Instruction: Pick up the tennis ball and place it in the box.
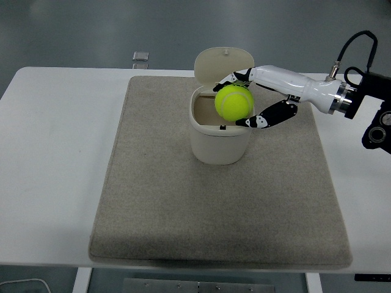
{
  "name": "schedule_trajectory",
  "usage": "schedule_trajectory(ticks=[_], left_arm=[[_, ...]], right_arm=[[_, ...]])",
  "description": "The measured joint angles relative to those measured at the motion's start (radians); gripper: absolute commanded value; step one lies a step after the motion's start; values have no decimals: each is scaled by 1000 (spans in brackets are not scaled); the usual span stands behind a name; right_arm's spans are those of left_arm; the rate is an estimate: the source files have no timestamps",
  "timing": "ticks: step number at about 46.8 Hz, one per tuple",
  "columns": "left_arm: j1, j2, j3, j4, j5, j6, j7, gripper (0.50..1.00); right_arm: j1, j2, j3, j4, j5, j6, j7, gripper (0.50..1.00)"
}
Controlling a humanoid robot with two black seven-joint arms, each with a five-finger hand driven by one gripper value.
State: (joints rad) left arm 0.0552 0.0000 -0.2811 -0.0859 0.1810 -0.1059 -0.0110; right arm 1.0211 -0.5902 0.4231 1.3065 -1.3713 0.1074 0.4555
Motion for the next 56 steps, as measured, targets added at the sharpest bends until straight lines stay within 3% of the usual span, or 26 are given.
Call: schedule_trajectory(ticks=[2, 5, 8, 19, 49, 56], left_arm=[[0, 0, 0, 0, 0, 0, 0, 992], [0, 0, 0, 0, 0, 0, 0, 992], [0, 0, 0, 0, 0, 0, -1, 992], [0, 0, 0, 0, 0, 0, -1, 992], [0, 0, 0, 0, 0, 0, 0, 992], [0, 0, 0, 0, 0, 0, -1, 992]], right_arm=[[0, 1, 2, -1, 0, 0, -11, 572], [0, 1, 3, -2, 0, -1, -30, 607], [0, 1, 3, -2, 1, -1, -46, 686], [-3, 1, 3, -7, 1, 0, -52, 856], [-4, -13, 1, -9, 7, 12, -37, 862], [-1, -33, 4, -9, 65, 68, -17, 901]])
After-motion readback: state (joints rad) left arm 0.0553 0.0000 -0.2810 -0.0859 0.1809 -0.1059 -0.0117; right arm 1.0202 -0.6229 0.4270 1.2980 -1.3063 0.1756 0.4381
